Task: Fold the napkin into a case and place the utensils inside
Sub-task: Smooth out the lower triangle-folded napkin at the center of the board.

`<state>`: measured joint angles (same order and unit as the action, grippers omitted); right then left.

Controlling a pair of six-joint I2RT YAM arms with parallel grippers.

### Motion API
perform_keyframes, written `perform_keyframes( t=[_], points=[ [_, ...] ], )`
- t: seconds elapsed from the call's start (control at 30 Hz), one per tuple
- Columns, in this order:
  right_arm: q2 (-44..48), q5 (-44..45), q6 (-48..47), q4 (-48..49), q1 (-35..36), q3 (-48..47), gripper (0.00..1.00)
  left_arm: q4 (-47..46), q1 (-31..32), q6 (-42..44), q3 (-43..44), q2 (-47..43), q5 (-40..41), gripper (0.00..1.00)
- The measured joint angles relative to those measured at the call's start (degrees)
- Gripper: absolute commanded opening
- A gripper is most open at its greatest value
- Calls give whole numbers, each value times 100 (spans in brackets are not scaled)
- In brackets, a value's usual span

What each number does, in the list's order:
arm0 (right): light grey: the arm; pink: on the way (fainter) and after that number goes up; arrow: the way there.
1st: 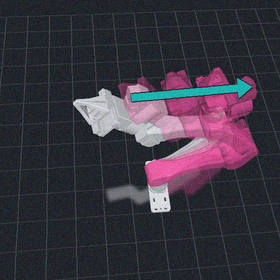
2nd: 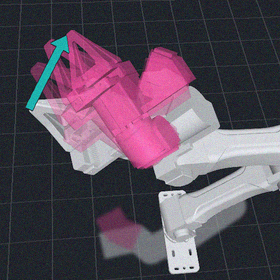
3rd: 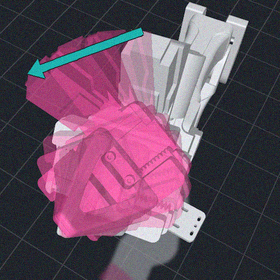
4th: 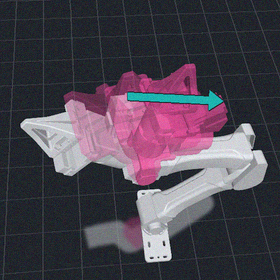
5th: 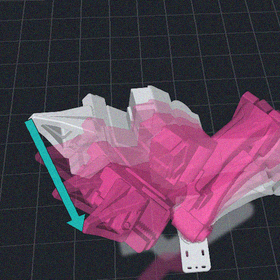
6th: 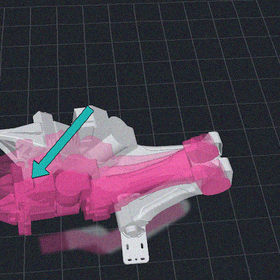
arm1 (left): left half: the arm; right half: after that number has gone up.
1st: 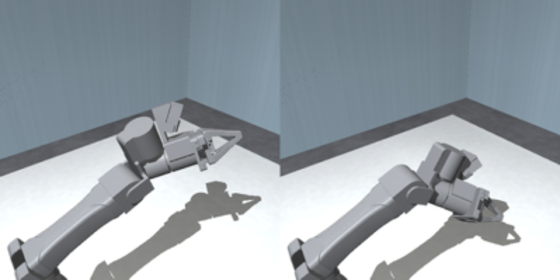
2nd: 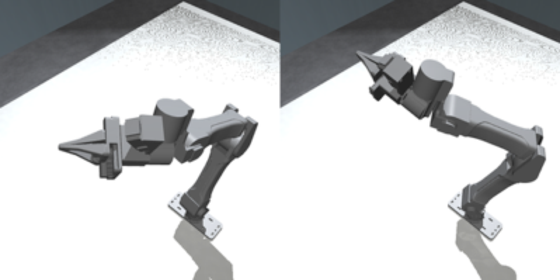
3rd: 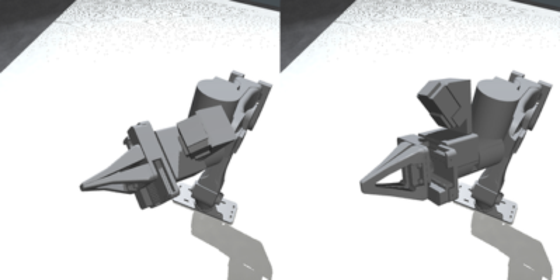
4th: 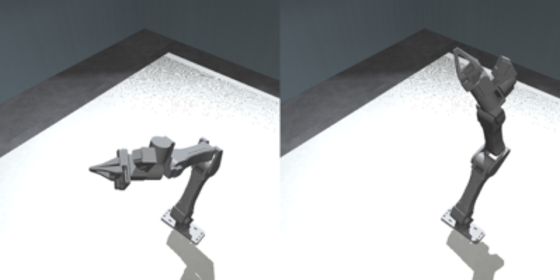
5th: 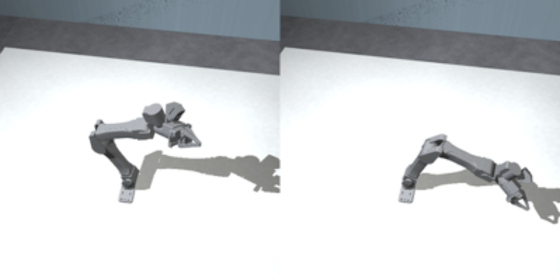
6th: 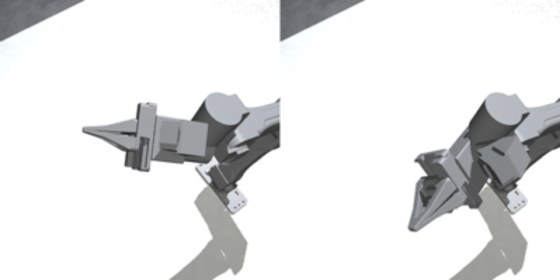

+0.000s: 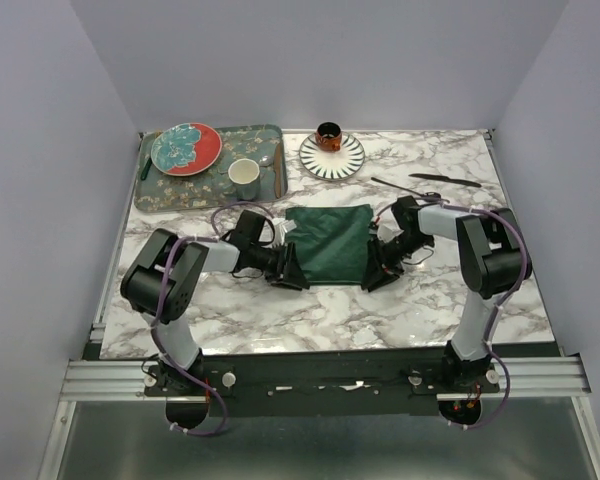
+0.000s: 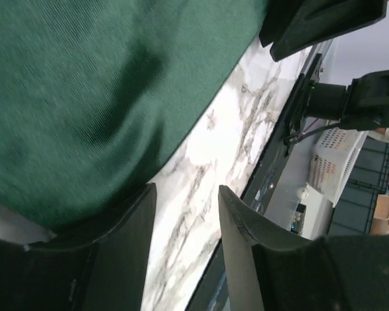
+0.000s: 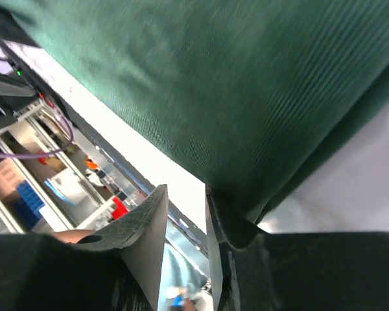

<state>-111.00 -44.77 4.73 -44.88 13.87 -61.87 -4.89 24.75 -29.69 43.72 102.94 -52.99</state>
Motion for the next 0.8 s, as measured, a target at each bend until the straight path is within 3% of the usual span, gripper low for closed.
perform_keyframes(
  t=[0.07,0.13,0.17,0.2,0.33,0.43,0.63,0.8],
  points=[
    [136,-2,-79,-22,0,63,49,20,-42,90,-179,-280,-81,75],
    [525,-81,-164,-22,0,131,67,87,-52,223,-289,-758,-138,91],
    [774,-188,-166,-9,0,136,77,120,-52,302,-302,-1095,-153,92],
    [1064,-278,-186,26,0,131,99,116,-52,402,-282,-1550,-153,92],
    [2004,-592,-24,411,0,9,100,-358,-48,184,-74,-2264,-177,93],
    [2149,-831,363,1034,4,-151,100,-990,-24,-332,-85,-2063,-173,92],
    [1182,-1123,1246,2050,107,-55,100,-2800,24,-2026,-229,-466,-131,88],
    [382,-1198,1657,2531,155,380,100,-3746,24,-2892,-420,326,-103,87]
  ],
)
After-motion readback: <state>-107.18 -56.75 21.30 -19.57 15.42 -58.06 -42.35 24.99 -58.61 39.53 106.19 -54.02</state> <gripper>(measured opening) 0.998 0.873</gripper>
